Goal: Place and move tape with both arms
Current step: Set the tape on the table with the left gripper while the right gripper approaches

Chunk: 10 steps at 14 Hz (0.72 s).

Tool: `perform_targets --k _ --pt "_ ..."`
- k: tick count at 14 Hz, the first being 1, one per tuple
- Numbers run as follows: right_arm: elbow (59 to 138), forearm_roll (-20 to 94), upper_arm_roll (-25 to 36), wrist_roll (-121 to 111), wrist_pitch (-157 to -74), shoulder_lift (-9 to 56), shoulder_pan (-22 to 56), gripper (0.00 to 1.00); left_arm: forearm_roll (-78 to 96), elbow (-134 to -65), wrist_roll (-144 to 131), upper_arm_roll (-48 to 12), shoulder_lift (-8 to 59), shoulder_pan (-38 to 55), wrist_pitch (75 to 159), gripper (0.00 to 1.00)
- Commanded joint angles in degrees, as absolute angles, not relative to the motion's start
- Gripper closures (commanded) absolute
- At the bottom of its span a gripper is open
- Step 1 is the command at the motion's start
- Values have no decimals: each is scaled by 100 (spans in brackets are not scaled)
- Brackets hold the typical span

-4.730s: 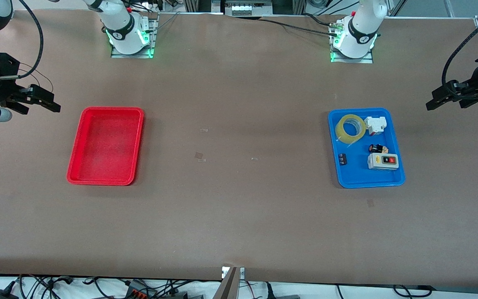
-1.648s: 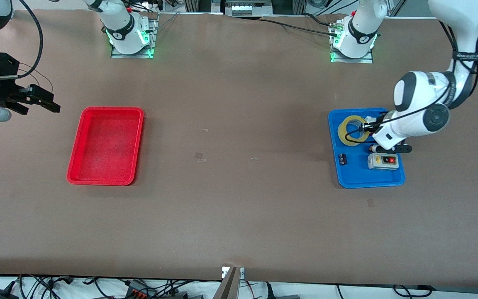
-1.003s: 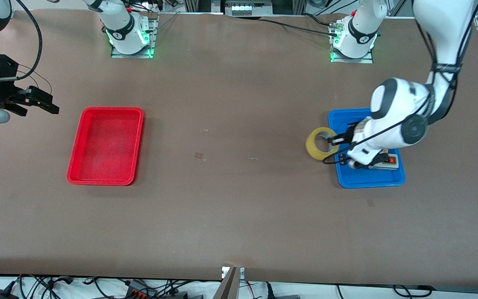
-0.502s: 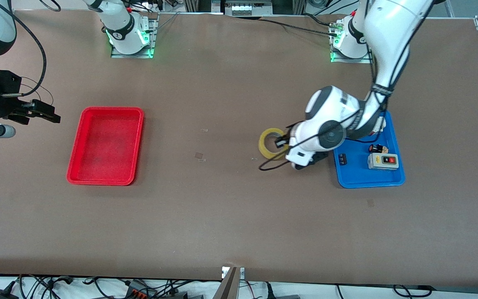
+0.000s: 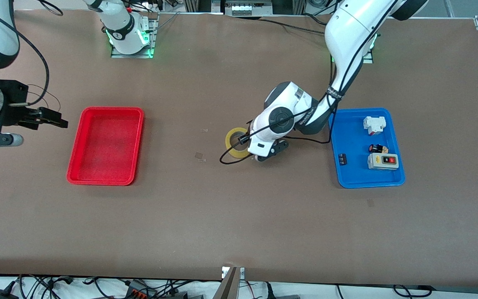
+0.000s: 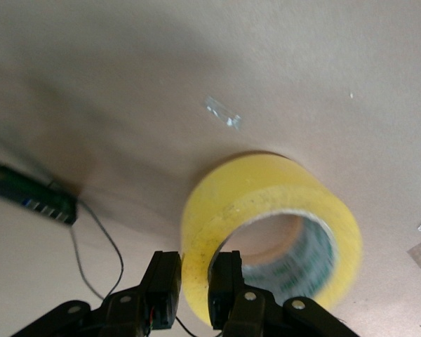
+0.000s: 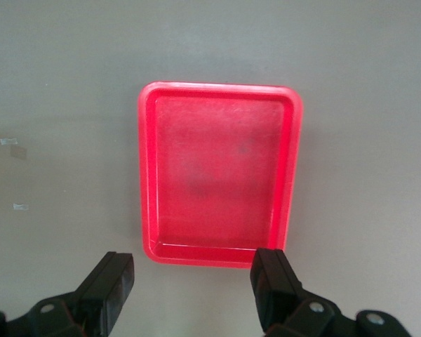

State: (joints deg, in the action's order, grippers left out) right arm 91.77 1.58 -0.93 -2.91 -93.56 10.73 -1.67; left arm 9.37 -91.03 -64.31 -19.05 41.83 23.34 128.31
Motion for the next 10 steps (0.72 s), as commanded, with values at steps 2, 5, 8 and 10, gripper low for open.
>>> perform_targets --k 2,5,8,10 --pt "8991 324 -141 -343 -9378 1677 114 0 495 -8903 -6504 -1854 4061 2312 12718 0" --pt "8650 1202 -228 -352 -9623 2266 246 0 343 -8912 -6495 -1793 3535 2032 12026 0" --pt "8271 1274 -220 -282 -9905 2802 806 0 53 -8921 -6425 -1819 3042 1496 11270 0" --pt "8244 1257 -220 104 -10001 3022 1159 0 18 -8938 -6154 -1837 2849 1162 11075 0"
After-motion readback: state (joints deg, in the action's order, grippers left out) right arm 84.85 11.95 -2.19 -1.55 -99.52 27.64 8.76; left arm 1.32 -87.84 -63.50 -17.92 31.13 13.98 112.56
